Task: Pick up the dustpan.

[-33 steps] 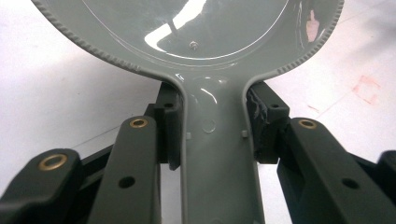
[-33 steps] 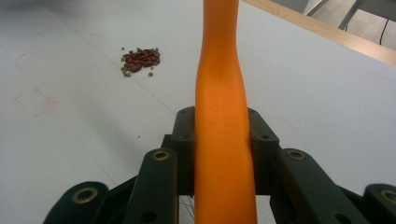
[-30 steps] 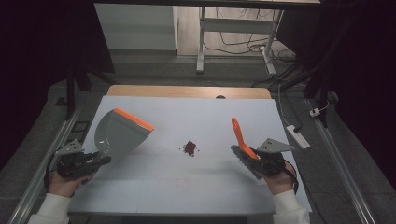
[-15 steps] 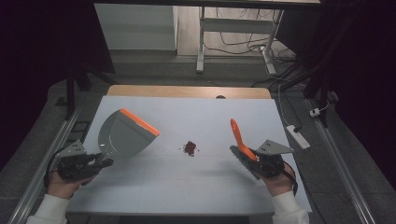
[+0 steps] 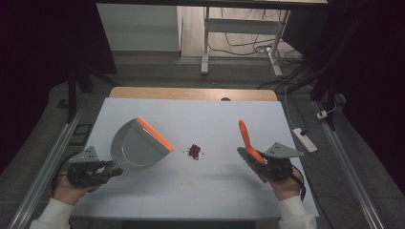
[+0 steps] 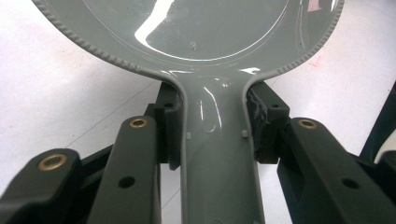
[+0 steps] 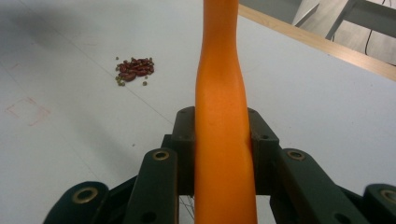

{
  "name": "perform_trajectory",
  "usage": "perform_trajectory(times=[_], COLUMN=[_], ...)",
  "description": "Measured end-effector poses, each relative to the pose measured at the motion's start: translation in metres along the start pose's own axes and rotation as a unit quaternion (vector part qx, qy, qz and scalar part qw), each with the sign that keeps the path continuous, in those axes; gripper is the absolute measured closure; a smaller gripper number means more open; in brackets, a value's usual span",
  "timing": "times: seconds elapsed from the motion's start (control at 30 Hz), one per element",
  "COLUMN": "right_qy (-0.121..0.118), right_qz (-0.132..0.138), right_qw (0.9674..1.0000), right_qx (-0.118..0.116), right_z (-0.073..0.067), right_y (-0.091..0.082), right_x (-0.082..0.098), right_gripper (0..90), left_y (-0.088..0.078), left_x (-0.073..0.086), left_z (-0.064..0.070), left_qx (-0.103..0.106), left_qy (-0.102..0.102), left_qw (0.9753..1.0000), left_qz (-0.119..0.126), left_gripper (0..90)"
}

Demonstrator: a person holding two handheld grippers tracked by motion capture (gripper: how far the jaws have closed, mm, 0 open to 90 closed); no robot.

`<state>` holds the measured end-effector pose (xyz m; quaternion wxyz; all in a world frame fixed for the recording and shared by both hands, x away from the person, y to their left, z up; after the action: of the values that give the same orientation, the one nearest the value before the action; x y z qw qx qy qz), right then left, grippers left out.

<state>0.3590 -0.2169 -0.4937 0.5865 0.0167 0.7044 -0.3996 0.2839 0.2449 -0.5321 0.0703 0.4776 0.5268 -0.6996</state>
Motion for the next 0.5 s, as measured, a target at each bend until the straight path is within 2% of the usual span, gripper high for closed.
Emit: perform_trajectory(times=[0.13,0.2,0.3,0.5], right_qy=[-0.002,-0.002,-0.004,-0.003], right_qz=[0.001,0.0,0.001,-0.004], right_qw=[1.0,1.0,1.0,1.0], right_qx=[-0.002,-0.002,-0.003,-0.006], right_z=[-0.002,-0.002,-0.002,-0.003], right_y=[0.001,0.002,0.003,0.005], right_x=[-0.001,-0.001,-0.002,-0.001], right_gripper=[70.4,70.4,70.4,70.4], left_y=[0.003,0.006,0.011,0.02], left_x=[0.001,0.002,0.004,0.006], left_z=[0.005,0.01,0.016,0.025], left_qx=[0.004,0.018,0.029,0.041], left_qy=[0.016,0.022,0.036,0.051], left_qw=[0.9998,0.9993,0.9982,0.996], left_qz=[-0.015,-0.023,-0.039,-0.061], left_gripper=[62.3,62.3,62.3,62.3])
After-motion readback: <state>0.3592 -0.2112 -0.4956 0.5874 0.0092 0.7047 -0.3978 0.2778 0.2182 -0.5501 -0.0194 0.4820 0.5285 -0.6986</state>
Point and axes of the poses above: each handheld gripper's, and its own axes: y roughly forward along the jaws, x roughly out of its underside, z roughly to its right, the point moved 8 cm from there along y, roughly forward along the jaws, and after that the axes turned 12 degrees about -x, right-handed, at the moved point
